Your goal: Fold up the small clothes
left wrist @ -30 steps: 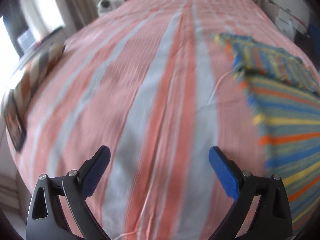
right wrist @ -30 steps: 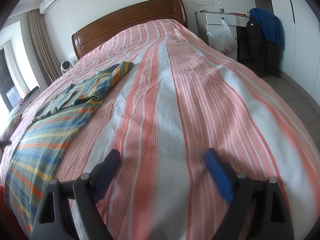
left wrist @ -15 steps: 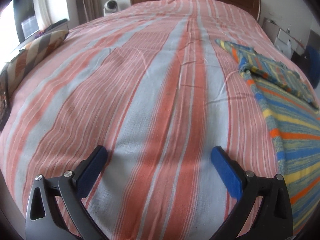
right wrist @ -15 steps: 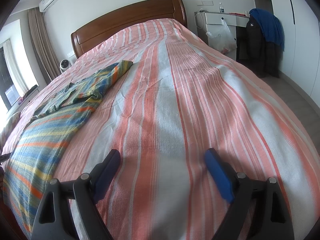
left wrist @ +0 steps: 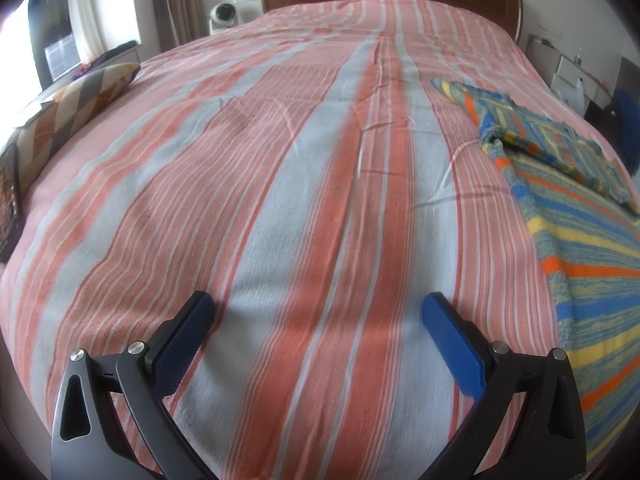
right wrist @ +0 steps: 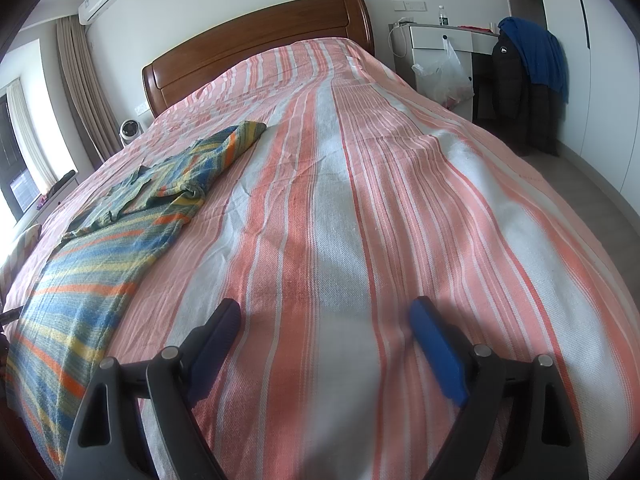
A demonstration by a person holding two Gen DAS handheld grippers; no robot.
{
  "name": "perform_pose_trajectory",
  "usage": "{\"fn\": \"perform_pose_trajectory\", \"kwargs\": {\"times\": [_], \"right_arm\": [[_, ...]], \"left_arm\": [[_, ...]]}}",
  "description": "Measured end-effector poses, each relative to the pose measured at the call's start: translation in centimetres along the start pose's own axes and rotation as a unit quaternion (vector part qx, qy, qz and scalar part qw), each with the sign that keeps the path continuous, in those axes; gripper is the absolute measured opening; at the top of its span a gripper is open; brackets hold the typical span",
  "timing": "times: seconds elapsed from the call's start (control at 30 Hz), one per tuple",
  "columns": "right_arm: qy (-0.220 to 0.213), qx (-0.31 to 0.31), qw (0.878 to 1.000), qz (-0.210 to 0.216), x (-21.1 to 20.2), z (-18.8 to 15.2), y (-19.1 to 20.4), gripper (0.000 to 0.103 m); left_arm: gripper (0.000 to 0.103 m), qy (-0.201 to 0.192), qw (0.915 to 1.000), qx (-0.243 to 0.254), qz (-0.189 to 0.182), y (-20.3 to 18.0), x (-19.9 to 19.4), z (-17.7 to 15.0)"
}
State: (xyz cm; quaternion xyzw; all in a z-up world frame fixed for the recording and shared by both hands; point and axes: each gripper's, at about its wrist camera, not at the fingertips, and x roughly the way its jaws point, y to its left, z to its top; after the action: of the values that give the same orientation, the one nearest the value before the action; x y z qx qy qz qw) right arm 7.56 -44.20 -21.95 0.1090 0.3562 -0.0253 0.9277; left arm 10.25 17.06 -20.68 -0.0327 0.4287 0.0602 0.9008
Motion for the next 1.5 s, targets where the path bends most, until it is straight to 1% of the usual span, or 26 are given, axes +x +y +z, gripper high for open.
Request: {"fn": "perform_pose_trajectory", "kwargs": {"times": [1.0,1.13,1.23,1.3,1.4,1.43,1.5], "right_arm": [[0.0,0.0,1.0,-0.001,0.0,0.0,0.1,0.086],[0.006,-0.002,1.0,-0.005,0.1,0.1,0.1,0.086],[0.016,-0.006,1.0,-0.011,0.2,0.4,0.3,0.086],[0.031,-0.013,0.999,-0.021,0.3,0.7,0.7,0.087],[0.072,-0.041,0.996,-0.044,0.3,1.3,1.8,0.092],[0.08,-0.046,0.995,-0.046,0.2,1.4,2.1,0.092],[0.093,-0.052,0.993,-0.04,-0.5,1.4,2.5,0.092]], "left_arm": [[0.103,-0.001,1.0,0.0,0.002,0.0,0.0,0.0],[0.103,-0.015,0.9999,0.002,0.008,0.0,-0.2,-0.2],[0.102,-0.008,0.9999,-0.002,0.01,0.1,-0.9,0.0],[0.102,0.0,0.9999,-0.012,-0.002,0.3,-1.9,-0.1],[0.102,0.014,0.9978,-0.032,-0.057,0.7,-3.9,-0.5],[0.102,0.025,0.9958,-0.035,-0.081,0.6,-4.6,-0.8],[0.102,0.041,0.9925,-0.031,-0.111,0.4,-5.9,-1.7]]}}
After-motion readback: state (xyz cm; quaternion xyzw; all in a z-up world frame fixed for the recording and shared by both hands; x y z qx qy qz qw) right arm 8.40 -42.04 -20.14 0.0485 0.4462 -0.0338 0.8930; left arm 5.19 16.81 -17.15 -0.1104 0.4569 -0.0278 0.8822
